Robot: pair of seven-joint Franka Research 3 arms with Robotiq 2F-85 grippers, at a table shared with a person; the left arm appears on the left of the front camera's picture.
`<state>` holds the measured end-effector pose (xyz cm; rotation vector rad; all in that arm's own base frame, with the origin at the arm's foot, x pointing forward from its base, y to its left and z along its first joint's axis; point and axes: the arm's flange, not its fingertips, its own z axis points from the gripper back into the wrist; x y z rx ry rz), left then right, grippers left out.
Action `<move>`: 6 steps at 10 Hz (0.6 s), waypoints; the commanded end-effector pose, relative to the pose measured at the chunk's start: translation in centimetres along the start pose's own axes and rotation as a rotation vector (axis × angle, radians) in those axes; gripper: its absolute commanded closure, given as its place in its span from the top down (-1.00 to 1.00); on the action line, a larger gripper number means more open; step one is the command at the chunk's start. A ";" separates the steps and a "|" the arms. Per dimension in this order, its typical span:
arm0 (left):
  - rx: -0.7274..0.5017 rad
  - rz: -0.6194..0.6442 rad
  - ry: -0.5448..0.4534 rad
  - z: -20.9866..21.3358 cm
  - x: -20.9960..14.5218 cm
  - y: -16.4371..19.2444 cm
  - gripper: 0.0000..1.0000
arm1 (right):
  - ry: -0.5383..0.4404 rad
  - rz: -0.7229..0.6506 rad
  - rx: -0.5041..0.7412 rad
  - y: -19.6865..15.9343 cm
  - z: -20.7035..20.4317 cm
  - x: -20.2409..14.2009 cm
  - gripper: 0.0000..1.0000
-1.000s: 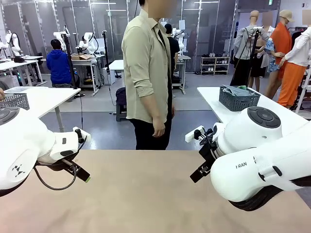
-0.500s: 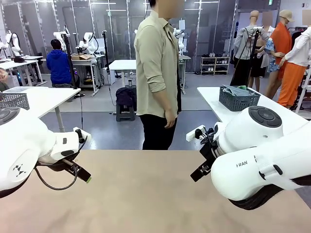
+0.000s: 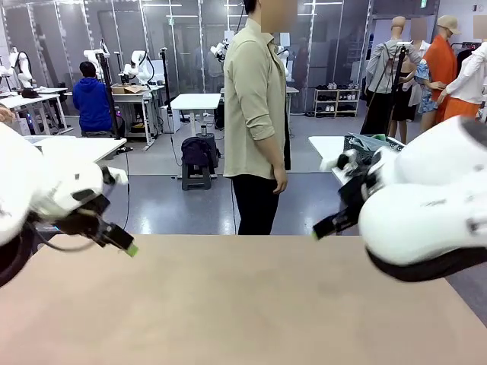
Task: Fold the towels and place them in the basket.
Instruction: When a person lays out a Towel with hook on the table, fold it in half twice.
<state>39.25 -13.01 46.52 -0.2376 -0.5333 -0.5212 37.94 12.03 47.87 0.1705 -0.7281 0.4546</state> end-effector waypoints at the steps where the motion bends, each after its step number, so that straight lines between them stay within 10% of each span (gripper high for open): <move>1: -0.133 0.034 -0.020 5.0 0.4 2.7 1.00 | -0.088 -0.127 0.104 -1.7 6.1 -0.3 1.00; 6: -0.567 0.141 -0.269 13.8 -2.8 8.7 1.00 | -0.319 -0.590 0.554 -7.3 16.6 -3.7 1.00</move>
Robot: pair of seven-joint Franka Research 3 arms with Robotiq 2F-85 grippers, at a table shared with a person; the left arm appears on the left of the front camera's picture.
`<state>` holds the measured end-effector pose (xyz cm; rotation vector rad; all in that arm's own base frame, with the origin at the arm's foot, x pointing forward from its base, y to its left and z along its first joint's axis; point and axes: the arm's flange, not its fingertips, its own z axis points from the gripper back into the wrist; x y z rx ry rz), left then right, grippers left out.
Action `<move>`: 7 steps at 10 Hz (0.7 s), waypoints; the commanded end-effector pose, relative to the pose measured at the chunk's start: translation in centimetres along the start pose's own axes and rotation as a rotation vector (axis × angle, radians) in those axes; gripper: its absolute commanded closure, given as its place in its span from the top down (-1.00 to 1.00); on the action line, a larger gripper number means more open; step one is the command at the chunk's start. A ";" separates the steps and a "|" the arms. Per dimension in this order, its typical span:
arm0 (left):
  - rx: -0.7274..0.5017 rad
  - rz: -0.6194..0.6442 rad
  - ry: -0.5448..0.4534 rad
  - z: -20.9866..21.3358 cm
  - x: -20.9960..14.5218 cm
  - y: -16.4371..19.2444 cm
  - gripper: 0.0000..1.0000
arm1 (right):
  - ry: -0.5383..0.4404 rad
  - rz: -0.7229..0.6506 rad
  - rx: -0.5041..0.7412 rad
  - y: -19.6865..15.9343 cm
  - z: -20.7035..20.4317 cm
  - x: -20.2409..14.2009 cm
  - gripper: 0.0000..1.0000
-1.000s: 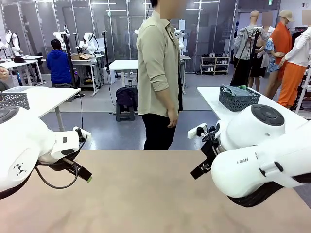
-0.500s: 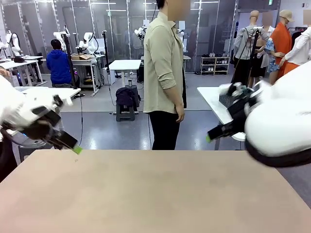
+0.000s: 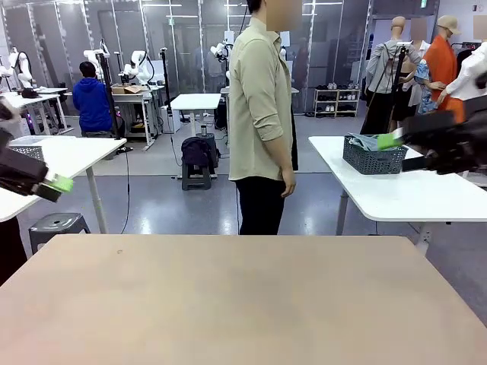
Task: Fold the towels and place them in the basket.
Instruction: When a person lays out a Towel with hook on the table, fold it in half twice.
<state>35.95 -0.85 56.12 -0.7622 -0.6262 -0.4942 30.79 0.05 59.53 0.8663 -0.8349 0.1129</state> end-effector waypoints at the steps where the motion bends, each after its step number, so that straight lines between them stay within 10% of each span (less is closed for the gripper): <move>1: -0.165 0.073 -0.084 2.2 -0.8 1.4 1.00 | -0.024 -0.184 0.116 -1.2 2.6 -2.4 1.00; 7: -0.306 0.155 -0.183 10.4 -5.6 4.0 1.00 | 0.298 -0.527 0.120 -3.5 9.7 -4.2 1.00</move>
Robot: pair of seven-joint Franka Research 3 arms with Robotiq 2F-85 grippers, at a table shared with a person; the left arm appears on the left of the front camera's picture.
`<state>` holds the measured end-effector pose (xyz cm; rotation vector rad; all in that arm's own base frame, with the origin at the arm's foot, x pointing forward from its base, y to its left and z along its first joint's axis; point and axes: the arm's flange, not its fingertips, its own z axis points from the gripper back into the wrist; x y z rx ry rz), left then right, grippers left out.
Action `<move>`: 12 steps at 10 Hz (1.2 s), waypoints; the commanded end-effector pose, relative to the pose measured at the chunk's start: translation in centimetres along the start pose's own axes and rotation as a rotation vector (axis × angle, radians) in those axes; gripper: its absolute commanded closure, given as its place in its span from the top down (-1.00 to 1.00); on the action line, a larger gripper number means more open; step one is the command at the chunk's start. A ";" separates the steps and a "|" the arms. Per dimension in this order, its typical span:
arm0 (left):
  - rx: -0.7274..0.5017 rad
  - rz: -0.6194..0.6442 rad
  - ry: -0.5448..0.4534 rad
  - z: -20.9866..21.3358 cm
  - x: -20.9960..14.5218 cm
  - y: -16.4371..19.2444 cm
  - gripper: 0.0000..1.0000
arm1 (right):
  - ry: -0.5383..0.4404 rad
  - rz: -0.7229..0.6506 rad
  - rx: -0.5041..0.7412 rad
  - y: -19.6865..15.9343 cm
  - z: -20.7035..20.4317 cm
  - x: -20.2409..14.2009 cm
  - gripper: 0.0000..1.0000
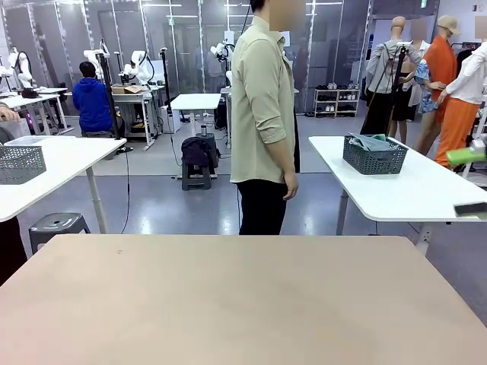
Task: Fold the towels and place them in the basket.
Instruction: When a person lays out a Towel with hook on the table, fold it in half twice.
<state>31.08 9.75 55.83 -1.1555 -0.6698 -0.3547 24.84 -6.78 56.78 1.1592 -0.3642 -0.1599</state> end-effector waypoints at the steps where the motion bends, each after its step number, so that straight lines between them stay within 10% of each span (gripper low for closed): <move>1: -0.014 -0.035 0.043 2.3 -0.6 -0.5 1.00 | 0.035 -0.010 -0.022 0.6 3.3 -1.2 1.00; 9: -0.027 -0.001 0.023 3.2 -1.7 -0.4 1.00 | 0.056 -0.023 -0.003 0.4 4.1 -2.2 1.00; 12: 0.191 -0.035 0.080 6.2 0.0 -4.0 1.00 | 0.104 -0.042 -0.199 4.3 7.2 -2.5 1.00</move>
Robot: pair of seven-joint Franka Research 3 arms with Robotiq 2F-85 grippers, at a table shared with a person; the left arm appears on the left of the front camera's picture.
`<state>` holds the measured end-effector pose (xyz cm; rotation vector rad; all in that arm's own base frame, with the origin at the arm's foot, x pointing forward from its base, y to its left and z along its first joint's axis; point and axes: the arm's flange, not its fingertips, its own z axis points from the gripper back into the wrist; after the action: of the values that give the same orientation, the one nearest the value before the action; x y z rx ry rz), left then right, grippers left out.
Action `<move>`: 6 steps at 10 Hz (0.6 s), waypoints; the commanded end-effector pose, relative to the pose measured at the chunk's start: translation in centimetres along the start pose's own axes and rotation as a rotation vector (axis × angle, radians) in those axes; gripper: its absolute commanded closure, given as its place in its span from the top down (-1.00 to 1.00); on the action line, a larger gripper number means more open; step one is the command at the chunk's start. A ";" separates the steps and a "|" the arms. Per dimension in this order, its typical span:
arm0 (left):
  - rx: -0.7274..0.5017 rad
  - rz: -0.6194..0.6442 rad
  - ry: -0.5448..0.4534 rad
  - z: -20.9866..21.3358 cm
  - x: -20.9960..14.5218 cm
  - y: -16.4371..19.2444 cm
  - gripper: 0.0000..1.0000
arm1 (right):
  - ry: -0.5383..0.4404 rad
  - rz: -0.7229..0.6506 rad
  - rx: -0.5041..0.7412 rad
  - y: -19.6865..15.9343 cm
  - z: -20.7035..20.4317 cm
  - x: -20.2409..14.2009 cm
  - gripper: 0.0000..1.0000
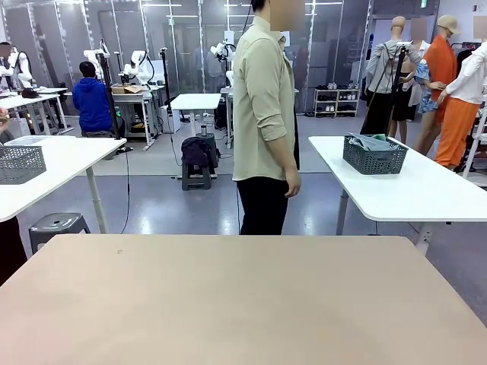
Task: Fold the towels and place them in the basket.
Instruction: When a person lays out a Towel with hook on the table, fold it in half twice.
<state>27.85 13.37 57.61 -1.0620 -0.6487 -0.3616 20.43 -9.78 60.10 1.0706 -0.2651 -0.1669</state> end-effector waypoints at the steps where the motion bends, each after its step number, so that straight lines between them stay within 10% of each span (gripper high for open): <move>1: 0.179 -0.053 0.040 3.1 2.2 -4.3 1.00 | 0.027 -0.006 -0.167 4.1 3.7 0.0 1.00; 6: 0.446 -0.172 -0.027 8.5 6.4 -14.7 1.00 | -0.031 0.037 -0.381 12.7 7.5 0.0 1.00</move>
<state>21.61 14.62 74.03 -0.6509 -0.8077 -0.3636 18.48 -10.34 74.00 0.7219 -0.2950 -0.1755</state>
